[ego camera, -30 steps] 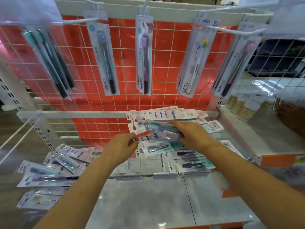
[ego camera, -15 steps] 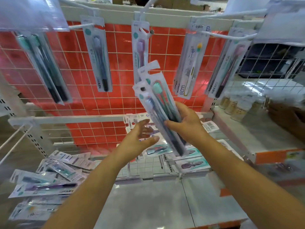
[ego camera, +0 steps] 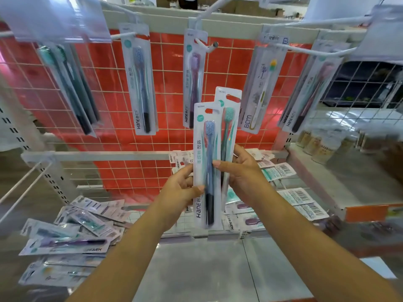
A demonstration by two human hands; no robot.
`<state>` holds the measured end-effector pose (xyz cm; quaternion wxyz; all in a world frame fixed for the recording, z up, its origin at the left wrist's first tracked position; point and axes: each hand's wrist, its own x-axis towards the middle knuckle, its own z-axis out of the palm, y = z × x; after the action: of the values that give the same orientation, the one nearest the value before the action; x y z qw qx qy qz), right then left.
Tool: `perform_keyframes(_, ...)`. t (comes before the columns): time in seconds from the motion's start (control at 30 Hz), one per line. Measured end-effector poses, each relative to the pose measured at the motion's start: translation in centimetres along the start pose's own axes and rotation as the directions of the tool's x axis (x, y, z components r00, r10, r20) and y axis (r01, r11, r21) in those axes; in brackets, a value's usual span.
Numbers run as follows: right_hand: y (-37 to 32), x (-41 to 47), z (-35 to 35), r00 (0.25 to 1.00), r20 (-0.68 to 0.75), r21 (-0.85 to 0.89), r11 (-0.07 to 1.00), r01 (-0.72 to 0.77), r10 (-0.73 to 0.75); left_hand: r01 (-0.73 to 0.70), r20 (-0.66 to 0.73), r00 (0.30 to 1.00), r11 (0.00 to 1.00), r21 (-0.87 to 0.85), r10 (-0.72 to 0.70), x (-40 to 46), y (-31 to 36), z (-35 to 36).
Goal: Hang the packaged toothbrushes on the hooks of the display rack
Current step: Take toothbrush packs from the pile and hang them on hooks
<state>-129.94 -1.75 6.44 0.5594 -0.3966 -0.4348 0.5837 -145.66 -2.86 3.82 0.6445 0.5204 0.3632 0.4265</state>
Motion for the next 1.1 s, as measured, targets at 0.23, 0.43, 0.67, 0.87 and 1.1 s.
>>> perform_keyframes(0.23, 1.1, 0.1, 0.3, 0.995, -0.099, -0.003, 1.0, -0.024, 0.023, 0.008, -0.09, 0.996, 1.0, 0.012, -0.007, -0.7, -0.9, -0.5)
perform_keyframes(0.43, 1.6, 0.0, 0.8, 0.993, -0.115, -0.029, 0.999, -0.016, 0.013, -0.02, -0.142, 0.989, 0.999, 0.042, 0.025, -1.5, -0.4, -1.3)
perform_keyframes(0.67, 1.6, -0.1, 2.3, 0.994, -0.112, -0.074, 0.997, -0.006, -0.002, -0.029, -0.2, 0.979, 0.999, 0.025, 0.033, -2.5, -0.2, -3.2)
perform_keyframes(0.87, 2.5, -0.1, 3.7, 0.99, -0.136, -0.111, 0.993, -0.037, 0.022, -0.046, -0.223, 0.974, 0.998, -0.039, 0.036, -3.6, 0.2, -5.8)
perform_keyframes(1.1, 4.0, 0.1, 7.5, 0.99, -0.129, -0.157, 0.984, -0.08, 0.06, -0.079, -0.242, 0.968, 0.996, -0.048, 0.065, -5.4, 0.8, -9.7)
